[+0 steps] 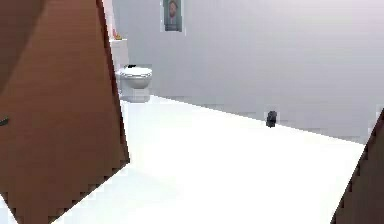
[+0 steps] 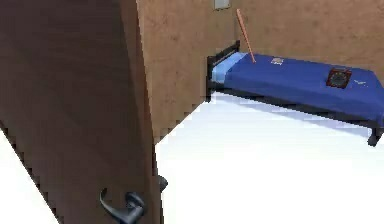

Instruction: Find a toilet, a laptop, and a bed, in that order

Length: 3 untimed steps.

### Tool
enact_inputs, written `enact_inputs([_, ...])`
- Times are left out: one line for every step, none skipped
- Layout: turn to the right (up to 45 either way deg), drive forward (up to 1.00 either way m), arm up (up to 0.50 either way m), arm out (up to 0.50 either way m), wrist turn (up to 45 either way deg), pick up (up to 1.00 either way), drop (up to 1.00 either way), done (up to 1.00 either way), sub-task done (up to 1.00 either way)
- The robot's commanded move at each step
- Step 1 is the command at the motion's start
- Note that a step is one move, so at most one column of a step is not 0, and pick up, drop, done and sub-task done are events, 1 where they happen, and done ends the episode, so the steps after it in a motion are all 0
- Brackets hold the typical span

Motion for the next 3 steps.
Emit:
enact_inputs([-45.0, 0.00, 0.00, 0.00, 0.0, 0.00, 0.00, 0.00, 0.00])
enact_inputs([-45.0, 0.00, 0.00, 0.00, 0.0, 0.00, 0.00, 0.00, 0.00])
enact_inputs([-45.0, 0.00, 0.00, 0.00, 0.0, 0.00, 0.00, 0.00, 0.00])
